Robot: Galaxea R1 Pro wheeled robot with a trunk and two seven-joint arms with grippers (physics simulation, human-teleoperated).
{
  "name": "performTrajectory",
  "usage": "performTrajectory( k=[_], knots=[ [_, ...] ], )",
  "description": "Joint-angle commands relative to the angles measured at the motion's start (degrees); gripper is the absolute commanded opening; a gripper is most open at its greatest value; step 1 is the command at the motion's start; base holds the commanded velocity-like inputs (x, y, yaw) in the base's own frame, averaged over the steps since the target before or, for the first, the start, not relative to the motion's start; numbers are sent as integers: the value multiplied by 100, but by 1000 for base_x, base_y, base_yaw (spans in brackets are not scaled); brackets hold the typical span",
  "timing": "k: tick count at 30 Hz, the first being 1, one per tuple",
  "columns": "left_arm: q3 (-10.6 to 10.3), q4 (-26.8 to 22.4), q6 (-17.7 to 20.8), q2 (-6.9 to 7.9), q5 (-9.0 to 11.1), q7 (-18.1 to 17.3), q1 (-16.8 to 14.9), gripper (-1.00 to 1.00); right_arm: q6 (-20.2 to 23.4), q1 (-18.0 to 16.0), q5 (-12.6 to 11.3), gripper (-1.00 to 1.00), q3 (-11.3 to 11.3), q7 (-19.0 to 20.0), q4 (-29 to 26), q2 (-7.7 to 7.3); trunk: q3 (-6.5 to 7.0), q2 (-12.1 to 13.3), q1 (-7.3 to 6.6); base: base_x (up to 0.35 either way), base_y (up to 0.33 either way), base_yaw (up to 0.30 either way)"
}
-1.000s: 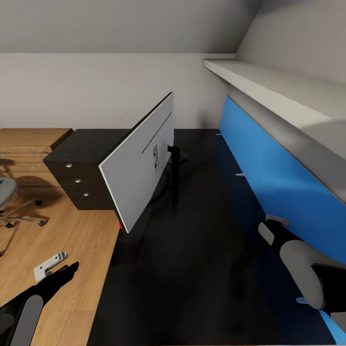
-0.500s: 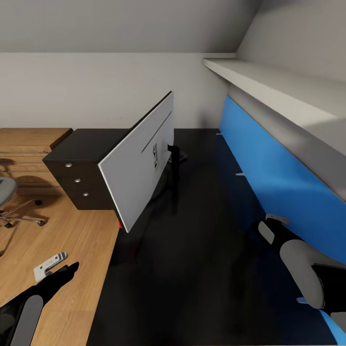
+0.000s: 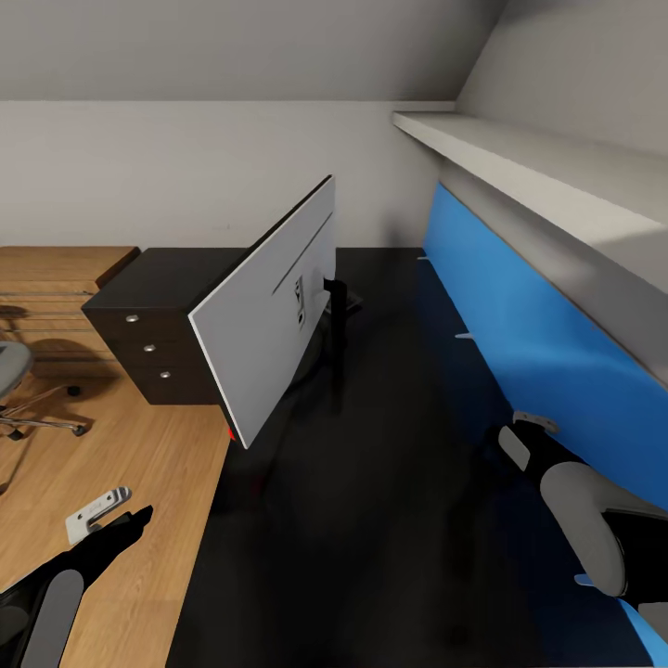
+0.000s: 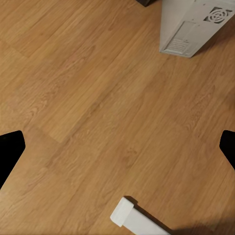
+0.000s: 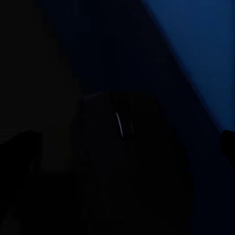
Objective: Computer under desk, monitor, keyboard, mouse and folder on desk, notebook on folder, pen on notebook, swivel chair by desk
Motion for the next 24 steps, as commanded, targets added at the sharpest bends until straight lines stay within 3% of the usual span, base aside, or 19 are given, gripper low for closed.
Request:
performTrajectory(
  k=[1,10,11,24],
  knots=[
    [0,-8,21,1,61,48,-4,100,32,3,-15,100,-36,-14,235,1,-6,-2,2,0,0,0],
    [0,-8,21,1,61,48,-4,100,31,3,-15,100,-29,-14,235,1,-6,-2,2,0,0,0],
    [0,-8,21,1,61,48,-4,100,31,3,-15,-100,-29,-14,235,1,-6,-2,2,0,0,0],
    [0,-8,21,1,61,48,-4,100,30,3,-21,-100,-19,9,221,5,-6,-2,2,0,0,0]
  ],
)
